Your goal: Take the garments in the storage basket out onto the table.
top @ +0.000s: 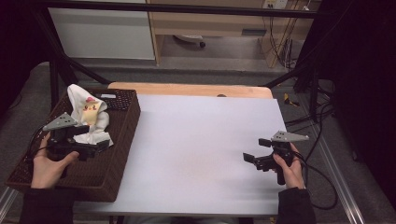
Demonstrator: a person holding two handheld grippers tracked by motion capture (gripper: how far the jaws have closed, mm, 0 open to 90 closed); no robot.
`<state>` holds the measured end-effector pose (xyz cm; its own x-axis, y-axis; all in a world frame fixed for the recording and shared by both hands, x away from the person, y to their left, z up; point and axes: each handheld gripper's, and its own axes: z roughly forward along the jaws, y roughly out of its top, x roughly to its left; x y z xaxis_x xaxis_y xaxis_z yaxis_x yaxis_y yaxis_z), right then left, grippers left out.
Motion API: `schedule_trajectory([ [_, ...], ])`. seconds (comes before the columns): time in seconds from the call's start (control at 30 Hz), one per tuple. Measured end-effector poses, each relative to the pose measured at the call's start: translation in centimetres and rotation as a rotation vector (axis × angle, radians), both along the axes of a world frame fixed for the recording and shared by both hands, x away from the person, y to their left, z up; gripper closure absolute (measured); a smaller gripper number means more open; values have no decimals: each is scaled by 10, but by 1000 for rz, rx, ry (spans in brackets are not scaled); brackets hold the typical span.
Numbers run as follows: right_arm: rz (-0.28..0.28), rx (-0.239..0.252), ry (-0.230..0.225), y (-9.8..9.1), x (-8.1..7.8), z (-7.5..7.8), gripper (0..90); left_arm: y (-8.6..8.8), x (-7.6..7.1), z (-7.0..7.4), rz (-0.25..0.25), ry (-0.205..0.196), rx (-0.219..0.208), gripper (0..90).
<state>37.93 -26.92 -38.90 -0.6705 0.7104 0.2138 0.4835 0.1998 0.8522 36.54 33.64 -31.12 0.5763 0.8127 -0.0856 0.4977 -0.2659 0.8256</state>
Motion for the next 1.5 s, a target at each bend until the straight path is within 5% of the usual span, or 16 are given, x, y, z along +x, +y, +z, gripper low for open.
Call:
schedule_trajectory([
  [0.97, -1, -21, 7, 3, 1, -2, 7, 17, 29, 17, 19, 23, 79, 4],
  [1.5, -10, -28, 15, 3, 1, -3, 7, 37, 58, 20, 122, 48, 84, 7],
])
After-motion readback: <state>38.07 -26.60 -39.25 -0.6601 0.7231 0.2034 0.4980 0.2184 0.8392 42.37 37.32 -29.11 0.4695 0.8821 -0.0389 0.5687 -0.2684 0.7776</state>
